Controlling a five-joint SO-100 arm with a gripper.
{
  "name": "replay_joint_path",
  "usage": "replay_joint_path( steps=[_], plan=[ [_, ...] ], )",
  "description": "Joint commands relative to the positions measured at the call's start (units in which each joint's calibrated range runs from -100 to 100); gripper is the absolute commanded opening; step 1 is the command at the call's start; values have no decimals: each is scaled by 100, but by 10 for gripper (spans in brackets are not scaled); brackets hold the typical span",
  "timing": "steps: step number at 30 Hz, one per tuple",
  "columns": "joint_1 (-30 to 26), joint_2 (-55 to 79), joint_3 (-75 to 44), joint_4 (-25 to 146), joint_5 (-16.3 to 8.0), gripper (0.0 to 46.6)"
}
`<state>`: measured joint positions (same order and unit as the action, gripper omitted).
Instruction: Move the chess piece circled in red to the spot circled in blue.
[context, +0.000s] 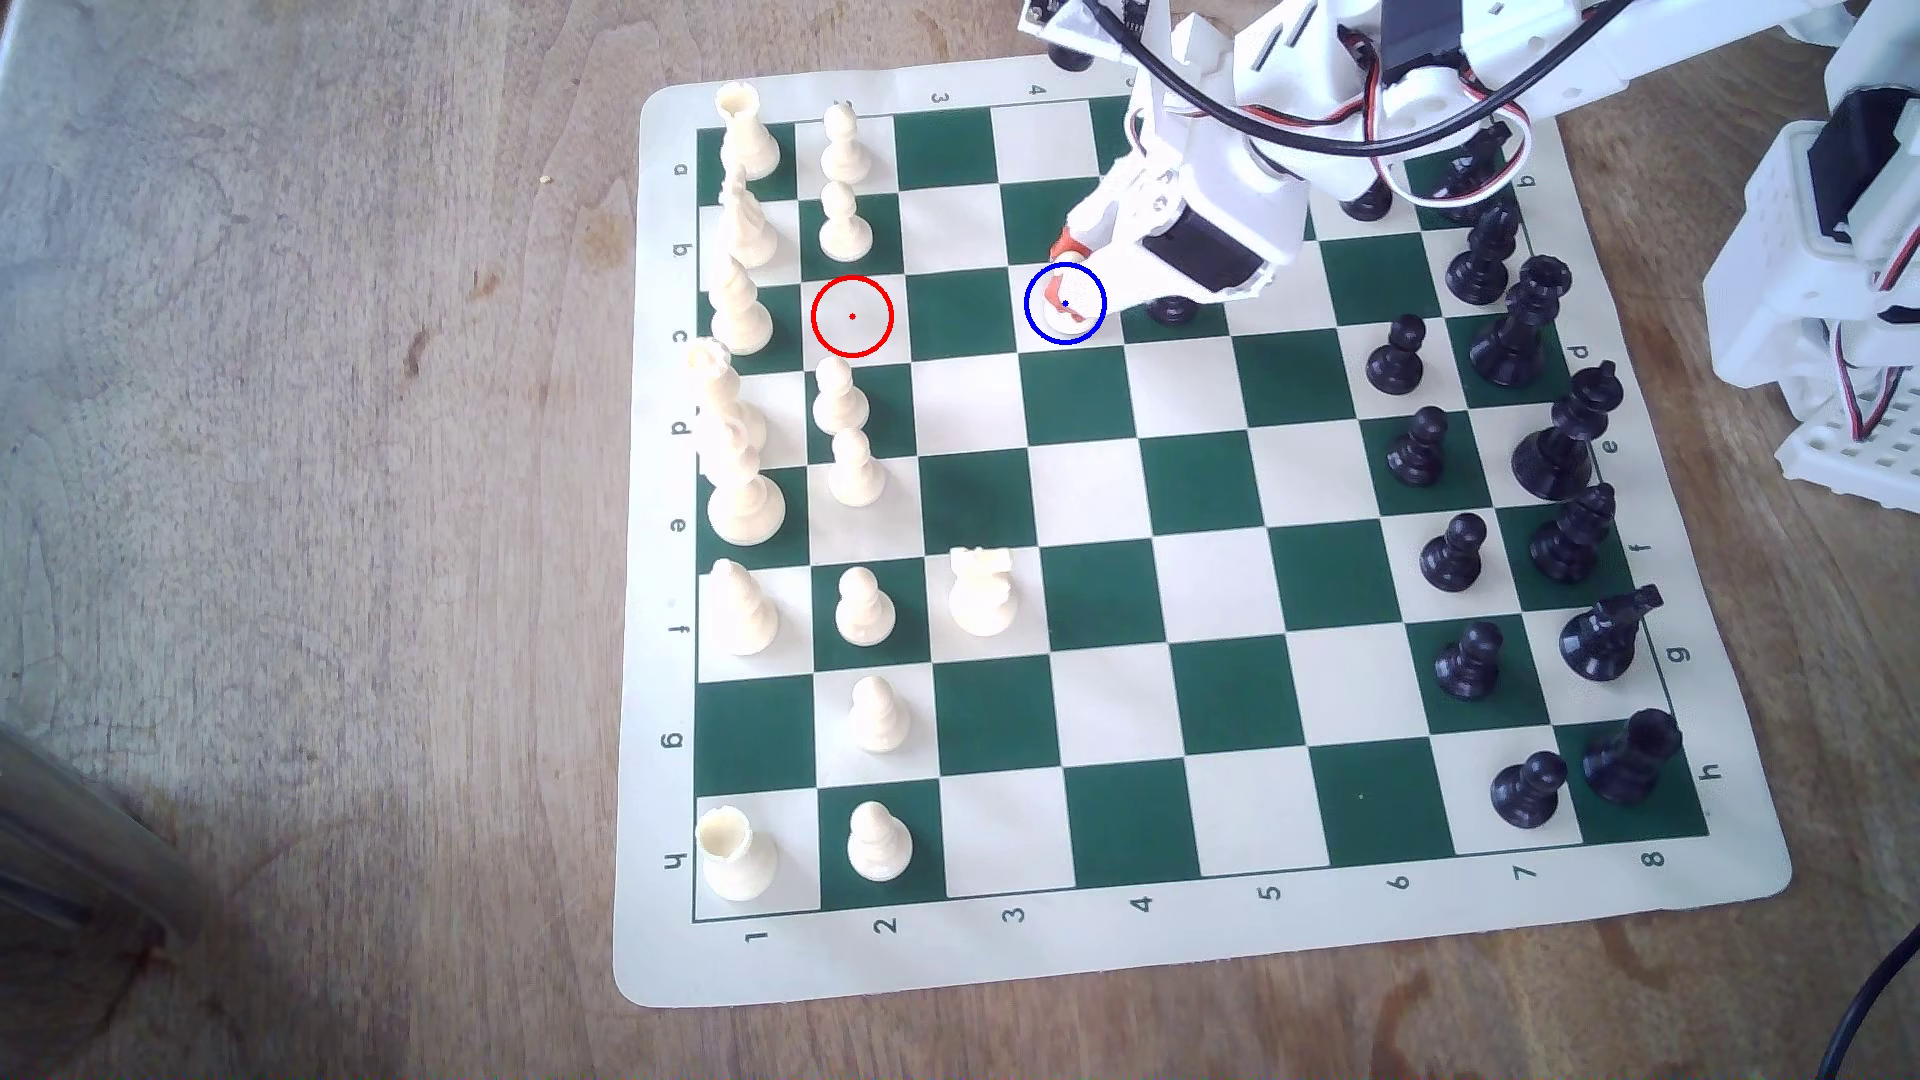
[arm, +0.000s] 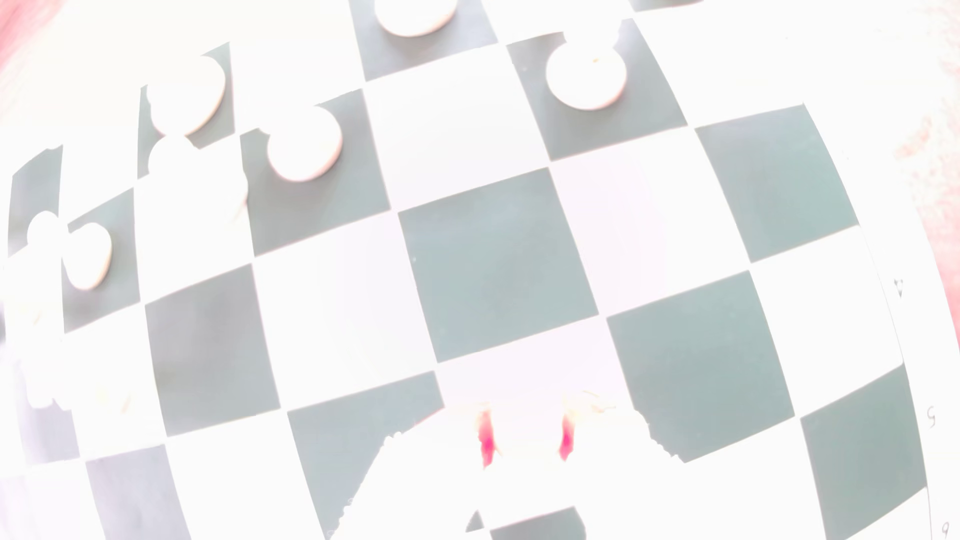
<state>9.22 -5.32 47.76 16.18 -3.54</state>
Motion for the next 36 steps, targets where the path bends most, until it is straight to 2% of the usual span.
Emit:
replay_joint_path(
  steps=[1, 2, 3, 7, 20, 27, 28, 29, 33, 34, 36],
  plan=[
    [5, -45, -80, -37, -10, 89],
    [5, -37, -71, -37, -20, 115],
    [21, -28, -53, -78, -29, 161],
    [29, -71, -26, -78, -39, 198],
    [201, -555, -44, 37, 15, 224],
    [91, -2167, 210, 684, -15, 230],
    [29, -2448, 274, 782, -34, 220],
    [-89, -2838, 328, 1020, -39, 160],
    [-433, -3967, 1035, 1233, -49, 9],
    [-597, -4468, 1497, 1011, -171, 2],
    [-707, -5003, 2023, 717, -234, 2]
  ],
)
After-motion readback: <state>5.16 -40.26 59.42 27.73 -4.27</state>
